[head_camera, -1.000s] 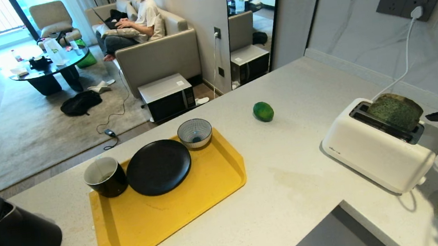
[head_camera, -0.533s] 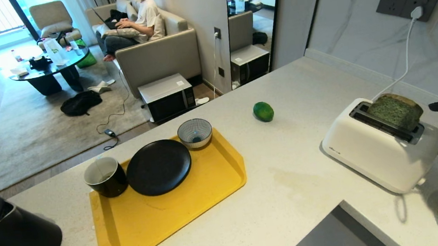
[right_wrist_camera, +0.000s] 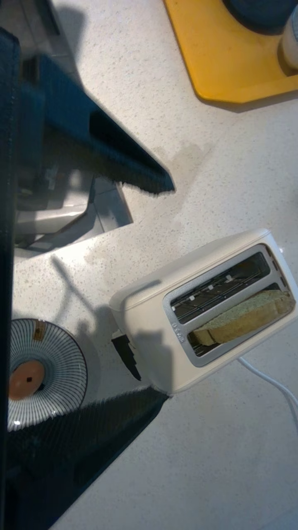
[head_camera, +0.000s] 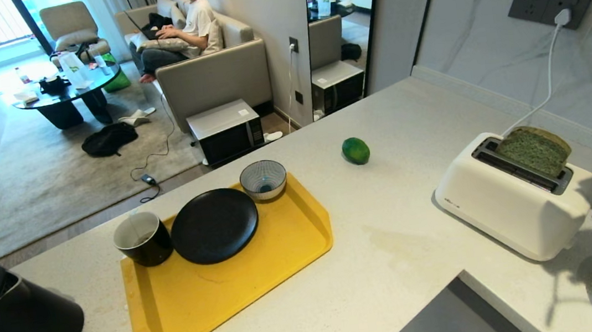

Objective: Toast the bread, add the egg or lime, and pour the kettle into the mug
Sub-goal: Use a bread toaster

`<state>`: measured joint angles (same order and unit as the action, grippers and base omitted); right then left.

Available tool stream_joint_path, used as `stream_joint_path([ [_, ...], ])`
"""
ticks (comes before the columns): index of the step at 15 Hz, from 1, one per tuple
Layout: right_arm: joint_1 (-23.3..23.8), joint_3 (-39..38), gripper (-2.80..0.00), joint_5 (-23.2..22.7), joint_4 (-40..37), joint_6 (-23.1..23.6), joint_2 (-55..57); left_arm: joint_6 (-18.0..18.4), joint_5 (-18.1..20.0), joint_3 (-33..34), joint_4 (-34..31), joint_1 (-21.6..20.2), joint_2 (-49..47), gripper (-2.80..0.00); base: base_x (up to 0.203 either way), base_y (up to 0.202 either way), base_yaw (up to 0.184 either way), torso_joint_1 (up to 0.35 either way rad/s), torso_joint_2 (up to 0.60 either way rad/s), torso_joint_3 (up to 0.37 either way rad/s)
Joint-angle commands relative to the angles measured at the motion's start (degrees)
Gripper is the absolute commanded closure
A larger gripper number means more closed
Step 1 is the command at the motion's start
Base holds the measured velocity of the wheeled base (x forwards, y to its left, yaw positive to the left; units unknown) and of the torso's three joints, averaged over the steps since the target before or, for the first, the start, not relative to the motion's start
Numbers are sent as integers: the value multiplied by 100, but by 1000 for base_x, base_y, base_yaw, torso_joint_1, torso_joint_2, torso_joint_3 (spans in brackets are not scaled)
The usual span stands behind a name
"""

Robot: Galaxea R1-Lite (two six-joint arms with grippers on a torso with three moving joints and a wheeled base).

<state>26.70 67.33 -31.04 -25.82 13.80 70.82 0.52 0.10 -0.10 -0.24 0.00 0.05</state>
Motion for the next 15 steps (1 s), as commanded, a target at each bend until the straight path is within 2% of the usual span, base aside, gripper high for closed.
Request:
stream_joint_path([
  [1, 11, -59, 0, -24, 98, -28, -188, 0, -1, 1, -2, 0, -5, 0, 0, 0, 0, 0, 0, 0],
  [5, 11, -800, 0, 92, 917, 66, -184, 0, -1, 1, -2, 0, -5, 0, 0, 0, 0, 0, 0, 0],
  [6, 11, -1107, 0, 200, 1419, 124, -182, 0, -1, 1, -2, 0, -5, 0, 0, 0, 0, 0, 0, 0],
  [8, 9, -1758, 0, 477, 3040, 133, -17, 0, -1, 1, -2, 0, -5, 0, 0, 0, 0, 0, 0, 0],
  [10, 7, -2308, 0, 692, 4050, 39, 202, 0, -1, 1, -2, 0, -5, 0, 0, 0, 0, 0, 0, 0],
  [11, 10, -2282, 0, 767, 4075, -133, 271, 0, -1, 1, -2, 0, -5, 0, 0, 0, 0, 0, 0, 0],
  [13, 8, -2241, 0, 1300, 4134, -658, 352, 0, -1, 1, -2, 0, -5, 0, 0, 0, 0, 0, 0, 0],
  [14, 7, -2346, 0, 1561, 4145, -794, 388, 0, -1, 1, -2, 0, -5, 0, 0, 0, 0, 0, 0, 0],
  [15, 18, -2517, 0, 1613, 4161, -841, 428, 0, -1, 1, -2, 0, -5, 0, 0, 0, 0, 0, 0, 0],
])
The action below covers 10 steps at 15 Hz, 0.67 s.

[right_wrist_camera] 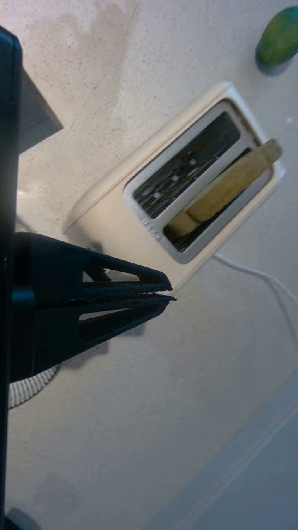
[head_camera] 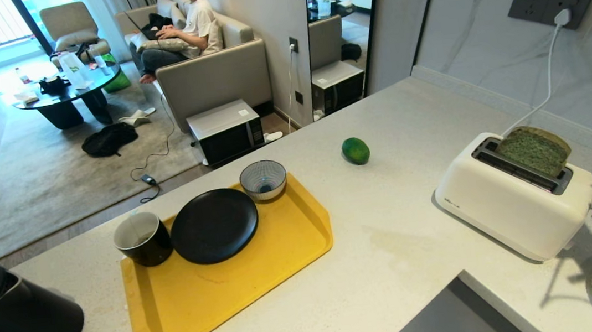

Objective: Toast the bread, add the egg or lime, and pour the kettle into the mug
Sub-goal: Use a bread toaster

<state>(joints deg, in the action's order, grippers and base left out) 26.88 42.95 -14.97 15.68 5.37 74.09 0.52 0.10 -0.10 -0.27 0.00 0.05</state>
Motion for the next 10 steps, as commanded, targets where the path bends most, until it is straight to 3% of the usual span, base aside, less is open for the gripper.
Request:
stream_joint_path([
  [1, 90, -217, 0, -3, 23, -13, 136, 0, -1, 1, 0, 0, -5, 0, 0, 0, 0, 0, 0, 0],
  [2, 208, -383, 0, -134, 39, -8, 152, 0, -1, 1, 0, 0, -5, 0, 0, 0, 0, 0, 0, 0],
  [3, 340, -516, 0, -561, 46, 56, 147, 0, -1, 1, 0, 0, -5, 0, 0, 0, 0, 0, 0, 0],
  [6, 819, -856, 0, -1493, 34, 937, 147, 0, -1, 1, 0, 0, -5, 0, 0, 0, 0, 0, 0, 0],
  [10, 915, -1147, 0, -1757, 48, 1756, 417, 0, -1, 1, 0, 0, -5, 0, 0, 0, 0, 0, 0, 0],
])
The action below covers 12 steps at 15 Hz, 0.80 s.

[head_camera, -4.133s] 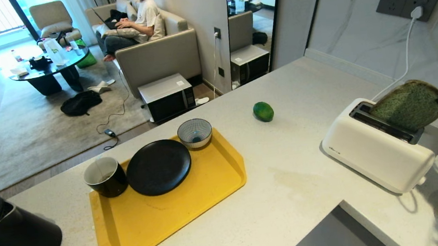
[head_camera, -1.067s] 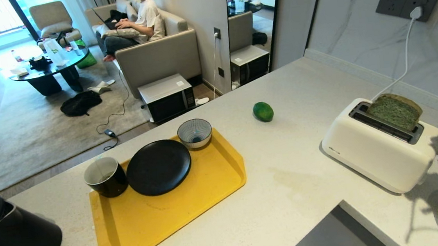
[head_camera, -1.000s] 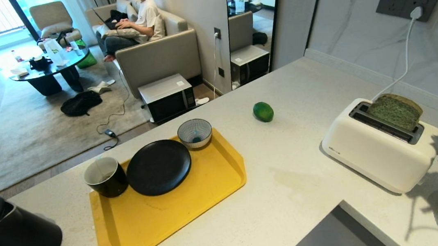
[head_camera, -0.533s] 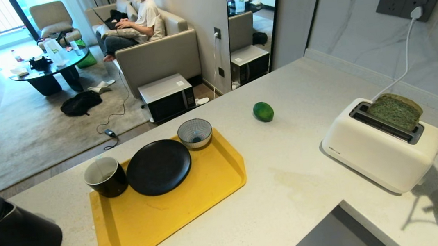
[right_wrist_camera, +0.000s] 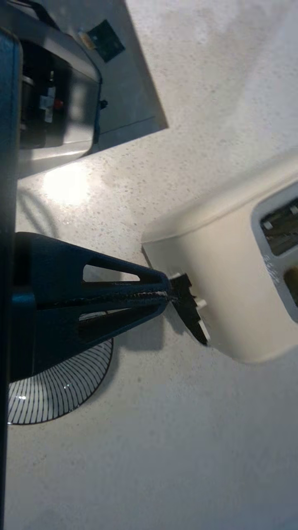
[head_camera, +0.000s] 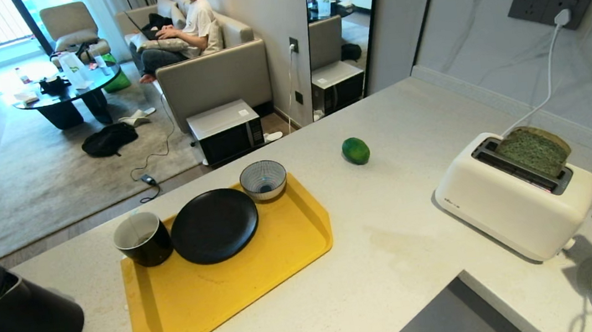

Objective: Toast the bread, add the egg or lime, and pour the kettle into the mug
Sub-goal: Use a bread toaster

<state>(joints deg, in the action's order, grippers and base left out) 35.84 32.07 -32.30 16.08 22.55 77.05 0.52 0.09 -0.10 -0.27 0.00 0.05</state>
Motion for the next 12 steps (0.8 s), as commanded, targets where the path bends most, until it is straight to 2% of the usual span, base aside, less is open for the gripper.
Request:
stream_joint_path([
  [1, 19, -137, 0, -144, 9, 241, 195, 0, 0, 1, 0, 0, -5, 0, 0, 0, 0, 0, 0, 0],
  [3, 19, -166, 0, -180, 39, 399, 264, 0, 0, 8, 0, 0, -5, 0, 0, 0, 0, 0, 0, 0],
  [7, 28, -289, 0, -198, 473, 399, 372, 0, 0, 2, 0, 0, -5, 0, 0, 0, 0, 0, 0, 0],
  [12, 28, -289, 0, -198, 519, 425, 522, 0, 0, 1, 0, 0, -5, 0, 0, 0, 0, 0, 0, 0],
])
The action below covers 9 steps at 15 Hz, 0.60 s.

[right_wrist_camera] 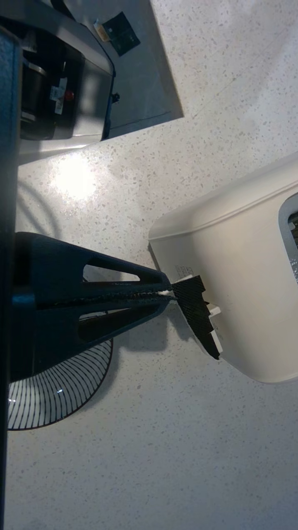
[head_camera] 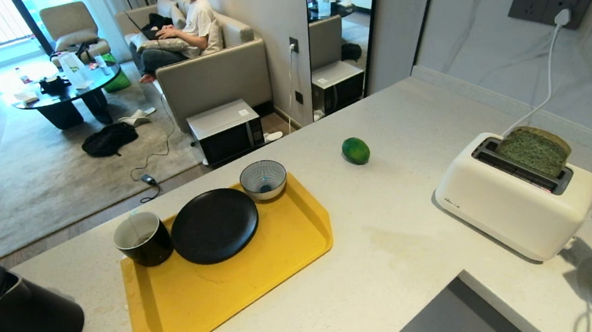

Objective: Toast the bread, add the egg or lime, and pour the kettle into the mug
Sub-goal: Use a bread toaster

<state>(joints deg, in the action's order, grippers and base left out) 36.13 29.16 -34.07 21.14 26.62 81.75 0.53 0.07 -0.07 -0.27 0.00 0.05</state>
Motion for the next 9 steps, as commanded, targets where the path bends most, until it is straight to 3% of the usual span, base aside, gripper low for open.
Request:
stream_joint_path([
  [1, -1, -7, 0, -21, 13, 22, 64, -1, 1, -1, 0, 0, -5, 0, 0, 0, 0, 0, 0, 0],
  [9, -10, 163, 0, -188, 13, 334, 513, -1, 1, -1, 0, 0, -5, 0, 0, 0, 0, 0, 0, 0],
])
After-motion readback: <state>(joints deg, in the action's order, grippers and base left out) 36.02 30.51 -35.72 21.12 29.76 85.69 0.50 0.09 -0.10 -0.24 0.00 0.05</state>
